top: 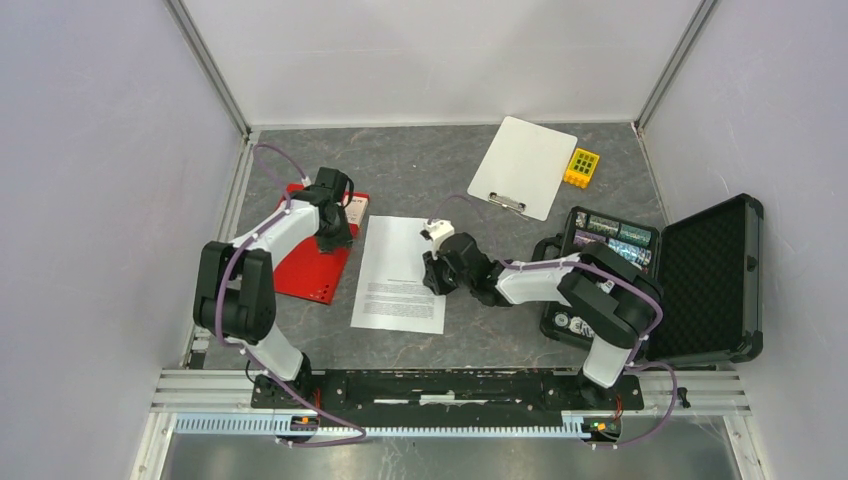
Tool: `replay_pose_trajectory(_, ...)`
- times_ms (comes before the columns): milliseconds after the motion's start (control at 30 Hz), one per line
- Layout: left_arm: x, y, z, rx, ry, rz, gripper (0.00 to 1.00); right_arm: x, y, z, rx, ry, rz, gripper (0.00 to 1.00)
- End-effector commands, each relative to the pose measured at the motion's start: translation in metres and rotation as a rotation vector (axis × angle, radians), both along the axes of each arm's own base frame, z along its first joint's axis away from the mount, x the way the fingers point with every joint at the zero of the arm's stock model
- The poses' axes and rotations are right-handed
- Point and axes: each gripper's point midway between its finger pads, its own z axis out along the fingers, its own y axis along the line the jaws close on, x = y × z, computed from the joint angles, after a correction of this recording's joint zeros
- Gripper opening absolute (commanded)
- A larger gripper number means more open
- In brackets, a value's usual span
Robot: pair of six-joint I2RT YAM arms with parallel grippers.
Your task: Put the files into the folder
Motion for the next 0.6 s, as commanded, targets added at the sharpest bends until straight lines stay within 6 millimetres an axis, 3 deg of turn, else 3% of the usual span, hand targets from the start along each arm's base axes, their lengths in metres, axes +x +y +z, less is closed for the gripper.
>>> replay_pose_trajectory(0,0.011,-0.028,0.024,-0.136,-0.079,-0.090,0.48,-0.009,-0.054,-0.025,-0.185,0.021,0.006,0.26)
replay_pose_trajectory(167,0.004,-0.083,0.045,-0.307,-0.115,-0.222,0.54,-0.003,-0.045,0.006,-0.087,0.004,0.037,0.28)
replay_pose_trajectory(233,-0.002,-0.094,0.044,-0.315,-0.104,-0.249,0.55,-0.001,-0.040,0.024,-0.038,-0.008,0.051,0.31)
replay_pose_trajectory(333,-0.008,-0.104,0.036,-0.356,-0.097,-0.250,0.52,0.005,-0.041,0.045,0.038,-0.015,0.015,0.46)
replay_pose_trajectory(467,-0.011,-0.104,0.013,-0.360,-0.072,-0.231,0.44,0.014,-0.056,0.050,0.045,0.013,-0.072,0.68)
replay_pose_trajectory(567,-0.013,-0.099,-0.008,-0.328,-0.028,-0.209,0.36,0.018,-0.068,0.052,0.073,0.004,-0.137,0.80)
